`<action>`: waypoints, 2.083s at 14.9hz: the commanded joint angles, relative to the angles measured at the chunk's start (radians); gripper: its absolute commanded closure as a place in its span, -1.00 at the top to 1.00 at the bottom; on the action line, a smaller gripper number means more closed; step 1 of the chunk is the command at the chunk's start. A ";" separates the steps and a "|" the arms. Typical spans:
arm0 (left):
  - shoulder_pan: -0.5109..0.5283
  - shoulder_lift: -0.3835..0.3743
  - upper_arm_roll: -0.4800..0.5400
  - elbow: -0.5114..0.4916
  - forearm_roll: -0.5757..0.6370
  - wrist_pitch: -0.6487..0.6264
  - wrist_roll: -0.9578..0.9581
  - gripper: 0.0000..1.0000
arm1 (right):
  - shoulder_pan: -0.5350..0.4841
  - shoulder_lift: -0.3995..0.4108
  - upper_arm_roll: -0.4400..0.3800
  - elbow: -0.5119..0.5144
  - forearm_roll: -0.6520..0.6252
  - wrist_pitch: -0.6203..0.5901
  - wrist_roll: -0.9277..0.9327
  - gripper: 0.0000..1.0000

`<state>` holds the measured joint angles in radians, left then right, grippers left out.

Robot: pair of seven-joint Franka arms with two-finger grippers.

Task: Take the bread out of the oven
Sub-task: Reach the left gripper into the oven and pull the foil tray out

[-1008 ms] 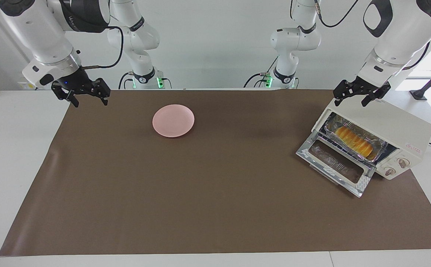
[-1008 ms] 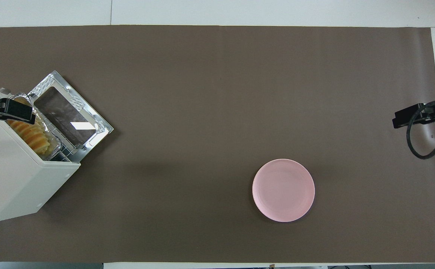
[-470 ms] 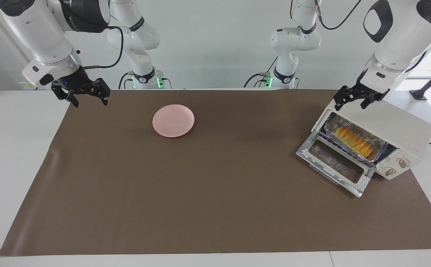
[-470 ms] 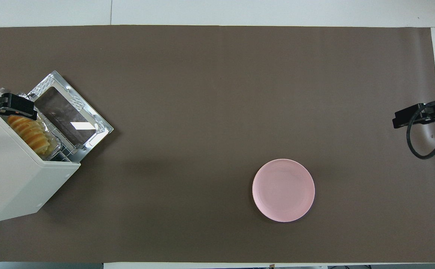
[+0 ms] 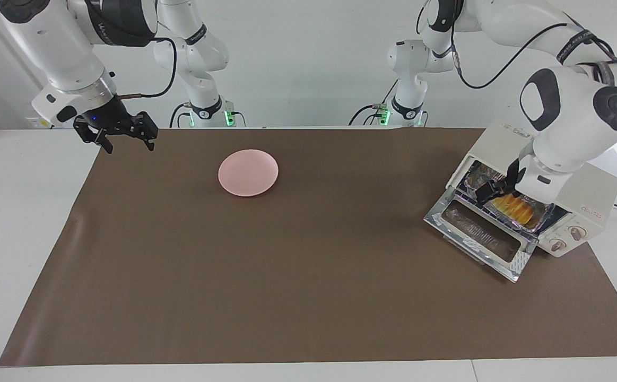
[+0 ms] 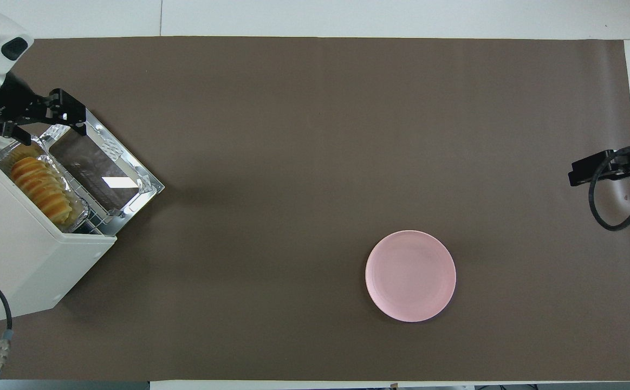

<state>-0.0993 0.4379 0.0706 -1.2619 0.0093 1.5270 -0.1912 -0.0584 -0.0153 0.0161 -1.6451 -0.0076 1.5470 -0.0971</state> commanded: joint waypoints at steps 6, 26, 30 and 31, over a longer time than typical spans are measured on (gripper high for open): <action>-0.008 -0.013 0.084 -0.146 0.064 0.125 -0.174 1.00 | -0.008 -0.012 0.001 -0.012 0.012 0.004 -0.023 1.00; -0.031 -0.042 0.083 -0.387 0.136 0.314 -0.278 -1.00 | -0.008 -0.014 0.001 -0.012 0.012 -0.022 -0.024 1.00; -0.074 -0.022 0.081 -0.318 0.126 0.311 -0.278 -1.00 | -0.014 -0.014 0.001 -0.012 0.012 -0.024 -0.024 1.00; -0.097 -0.009 0.080 -0.283 0.123 0.303 -0.278 -1.00 | -0.014 -0.014 0.001 -0.012 0.012 -0.022 -0.024 1.00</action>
<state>-0.1433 0.4279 0.1435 -1.5840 0.1212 1.8273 -0.4629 -0.0592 -0.0153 0.0157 -1.6451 -0.0076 1.5316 -0.0971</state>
